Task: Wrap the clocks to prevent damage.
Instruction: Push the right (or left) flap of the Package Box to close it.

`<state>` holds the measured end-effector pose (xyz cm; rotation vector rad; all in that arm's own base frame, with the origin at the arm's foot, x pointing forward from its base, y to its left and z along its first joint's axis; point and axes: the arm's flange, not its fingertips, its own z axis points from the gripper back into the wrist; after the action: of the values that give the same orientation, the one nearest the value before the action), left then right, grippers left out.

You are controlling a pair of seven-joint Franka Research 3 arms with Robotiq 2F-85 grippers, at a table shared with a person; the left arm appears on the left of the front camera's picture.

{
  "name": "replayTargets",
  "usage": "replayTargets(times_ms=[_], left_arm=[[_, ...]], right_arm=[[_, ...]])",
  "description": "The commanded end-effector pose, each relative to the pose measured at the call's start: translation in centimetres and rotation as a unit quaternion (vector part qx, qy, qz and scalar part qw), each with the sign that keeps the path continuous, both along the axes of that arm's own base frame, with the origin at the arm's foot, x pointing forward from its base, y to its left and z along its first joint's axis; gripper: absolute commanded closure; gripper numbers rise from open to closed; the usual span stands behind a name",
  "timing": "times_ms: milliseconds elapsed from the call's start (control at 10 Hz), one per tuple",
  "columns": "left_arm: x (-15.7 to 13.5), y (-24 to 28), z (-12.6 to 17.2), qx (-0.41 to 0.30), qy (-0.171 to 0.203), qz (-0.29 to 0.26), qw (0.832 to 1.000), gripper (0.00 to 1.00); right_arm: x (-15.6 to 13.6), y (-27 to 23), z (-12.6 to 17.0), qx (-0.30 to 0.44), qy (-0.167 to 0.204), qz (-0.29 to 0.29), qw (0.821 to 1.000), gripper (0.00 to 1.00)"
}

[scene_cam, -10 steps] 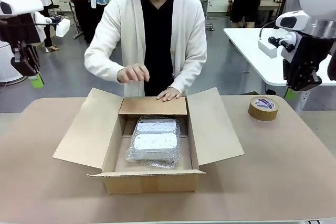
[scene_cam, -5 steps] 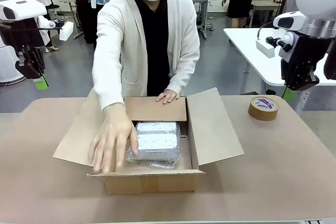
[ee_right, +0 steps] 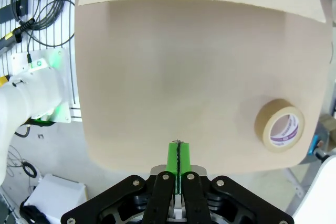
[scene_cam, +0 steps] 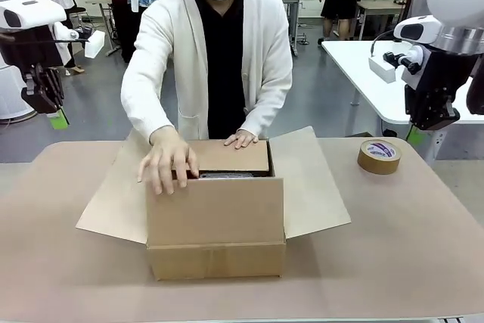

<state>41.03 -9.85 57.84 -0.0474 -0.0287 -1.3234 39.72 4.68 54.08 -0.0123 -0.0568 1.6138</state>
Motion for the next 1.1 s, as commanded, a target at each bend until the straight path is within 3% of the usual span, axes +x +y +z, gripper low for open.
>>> replayTargets(times_ms=[0, 900, 1000], left_arm=[[0.0, 0.1, 0.3, 0.003, 0.004, 0.002, 1.000, 1.00], [0.0, 0.1, 0.3, 0.003, 0.004, 0.002, 1.000, 1.00], [0.0, 0.1, 0.3, 0.003, 0.004, 0.002, 1.000, 1.00]], right_arm=[[-0.2, -0.1, -0.3, -0.001, 0.001, 0.001, 1.000, 0.99], [0.0, 0.0, 0.0, 0.000, 0.000, 0.000, 1.000, 0.99], [0.9, -0.5, -1.1, 0.032, 0.014, 0.085, 0.996, 0.99]])
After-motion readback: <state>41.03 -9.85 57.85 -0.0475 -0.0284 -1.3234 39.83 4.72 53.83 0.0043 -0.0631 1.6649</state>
